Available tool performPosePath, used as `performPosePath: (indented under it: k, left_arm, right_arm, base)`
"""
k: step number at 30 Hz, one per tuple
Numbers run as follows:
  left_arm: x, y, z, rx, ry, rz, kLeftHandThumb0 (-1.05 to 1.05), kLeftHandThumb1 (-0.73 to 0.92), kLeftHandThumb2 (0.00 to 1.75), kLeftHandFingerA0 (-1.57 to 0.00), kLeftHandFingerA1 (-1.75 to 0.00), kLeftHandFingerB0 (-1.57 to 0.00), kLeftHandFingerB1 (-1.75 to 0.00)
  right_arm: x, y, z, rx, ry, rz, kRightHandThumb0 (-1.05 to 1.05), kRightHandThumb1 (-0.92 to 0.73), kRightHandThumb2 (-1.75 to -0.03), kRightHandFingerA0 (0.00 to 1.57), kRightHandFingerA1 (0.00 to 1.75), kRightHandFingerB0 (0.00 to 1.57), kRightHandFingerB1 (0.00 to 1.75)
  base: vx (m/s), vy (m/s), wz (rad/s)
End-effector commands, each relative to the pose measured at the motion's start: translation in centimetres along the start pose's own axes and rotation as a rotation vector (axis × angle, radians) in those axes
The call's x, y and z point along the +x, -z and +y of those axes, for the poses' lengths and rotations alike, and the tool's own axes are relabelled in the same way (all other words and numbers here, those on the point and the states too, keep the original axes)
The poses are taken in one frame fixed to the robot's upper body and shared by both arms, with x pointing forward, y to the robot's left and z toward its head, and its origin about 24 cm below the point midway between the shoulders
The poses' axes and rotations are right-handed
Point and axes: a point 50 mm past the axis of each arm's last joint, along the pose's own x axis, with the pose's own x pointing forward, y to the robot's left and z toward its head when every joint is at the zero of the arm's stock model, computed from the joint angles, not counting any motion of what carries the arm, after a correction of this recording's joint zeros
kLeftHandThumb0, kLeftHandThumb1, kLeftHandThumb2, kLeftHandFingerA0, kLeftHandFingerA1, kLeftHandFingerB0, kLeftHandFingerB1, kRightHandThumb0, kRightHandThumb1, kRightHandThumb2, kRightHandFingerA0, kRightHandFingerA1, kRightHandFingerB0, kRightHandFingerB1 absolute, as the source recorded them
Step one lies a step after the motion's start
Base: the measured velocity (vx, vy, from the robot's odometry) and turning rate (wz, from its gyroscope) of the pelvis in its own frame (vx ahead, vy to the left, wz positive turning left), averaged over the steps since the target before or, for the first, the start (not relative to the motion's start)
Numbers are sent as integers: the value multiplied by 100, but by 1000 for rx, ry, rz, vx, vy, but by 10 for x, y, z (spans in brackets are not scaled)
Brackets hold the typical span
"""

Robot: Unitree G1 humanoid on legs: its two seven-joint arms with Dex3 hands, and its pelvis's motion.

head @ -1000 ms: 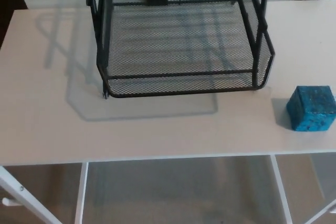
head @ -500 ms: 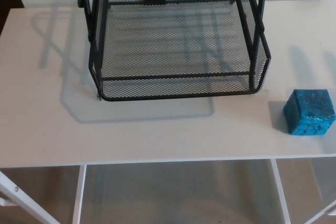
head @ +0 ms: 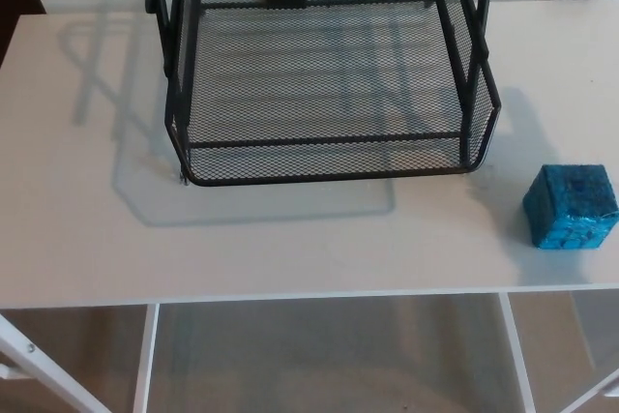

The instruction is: The robot walks towards a desk on which a file tray is kept in the middle and a cube is kept to its right. The robot lifts the cube using its right hand and places it on the file tray.

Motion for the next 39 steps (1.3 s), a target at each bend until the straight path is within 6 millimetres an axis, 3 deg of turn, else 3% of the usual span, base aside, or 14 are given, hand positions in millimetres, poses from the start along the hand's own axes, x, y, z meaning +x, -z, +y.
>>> performPosePath:
  k: [1, 9, 16, 24, 26, 28, 29, 30, 32, 33, 34, 35, 37, 39]
  left_arm:
    - [1, -9, 10, -2, -30, -29, -72, 90, 67, -45, -49, -24, -38]
    - [3, -14, 11, 9, -29, -40, -73, 90, 67, -46, -49, -23, -38]
    - [2, -18, 10, 51, -12, -53, -73, 90, 67, -46, -54, -26, -39]
    - [2, -17, 11, 74, -12, -45, -76, 91, 67, -47, -54, -27, -40]
    - [3, -18, 10, 95, -17, -43, -75, 90, 67, -49, -53, -30, -39]
    - [3, -20, 10, 107, -11, -47, -75, 91, 67, -48, -53, -28, -41]
    - [3, -20, 10, 111, -10, -47, -76, 91, 67, -47, -54, -29, -40]
    - [3, -20, 10, 111, -9, -47, -76, 91, 67, -47, -54, -28, -40]
    - [3, -19, 10, 98, -6, -45, -76, 90, 67, -48, -54, -28, -40]
    - [3, -19, 10, 106, -9, -41, -76, 90, 67, -48, -54, -28, -40]
    - [3, -18, 10, 118, -6, -41, -75, 91, 67, -48, -53, -27, -41]
    - [3, -16, 9, 138, -2, -36, -74, 91, 67, -49, -52, -28, -41]
    - [3, -15, 9, 128, -1, -32, -74, 91, 67, -48, -52, -28, -41]
    - [2, -15, 9, 129, 3, -36, -75, 91, 67, -48, -52, -29, -40]
  right_arm:
    - [15, -2, 34, -211, -297, 155, -77, -43, -82, 0, 10, 0, 11]
    - [19, 4, 54, -184, -374, 189, -72, -40, -72, 0, 13, 3, 23]
    - [24, 1, 68, -179, -392, 177, -80, -44, -78, 0, 4, 7, 7]
    - [22, 15, 92, -163, -379, 197, -68, -37, -74, 0, 14, 9, 23]
    - [22, 22, 100, -132, -348, 212, -61, -35, -76, 0, 25, 2, 32]
    - [20, 25, 107, -126, -312, 196, -53, -48, -58, 6, 35, 13, 28]
    - [19, 26, 110, -123, -290, 178, -34, -35, -91, 2, 53, 0, 50]
    - [19, 26, 112, -124, -278, 174, -47, -50, -56, 15, 42, 16, 29]
    - [18, 26, 116, -175, -255, 161, -46, -52, -56, 25, 47, 18, 28]
    - [17, 26, 118, -213, -225, 148, -45, -55, -57, 35, 94, 23, 29]
    - [15, 25, 124, -274, -133, 107, -37, -58, -58, 74, 79, 38, 33]
    - [11, 28, 128, -296, -81, 97, -33, -60, -58, 84, 118, 47, 36]
    - [9, 28, 133, -354, -15, 76, -27, -72, -61, 91, 149, 64, 42]
    - [8, 27, 136, -388, 43, 57, -28, -68, -65, 93, 157, 76, 50]
  base:
    - [0, 0, 0]
    - [0, 0, 0]
    - [0, 0, 0]
    - [0, 0, 0]
    - [0, 0, 0]
    - [0, 0, 0]
    - [0, 0, 0]
    - [0, 0, 0]
    - [0, 0, 0]
    - [0, 0, 0]
    - [0, 0, 0]
    - [0, 0, 0]
    - [0, 0, 0]
    - [0, 0, 0]
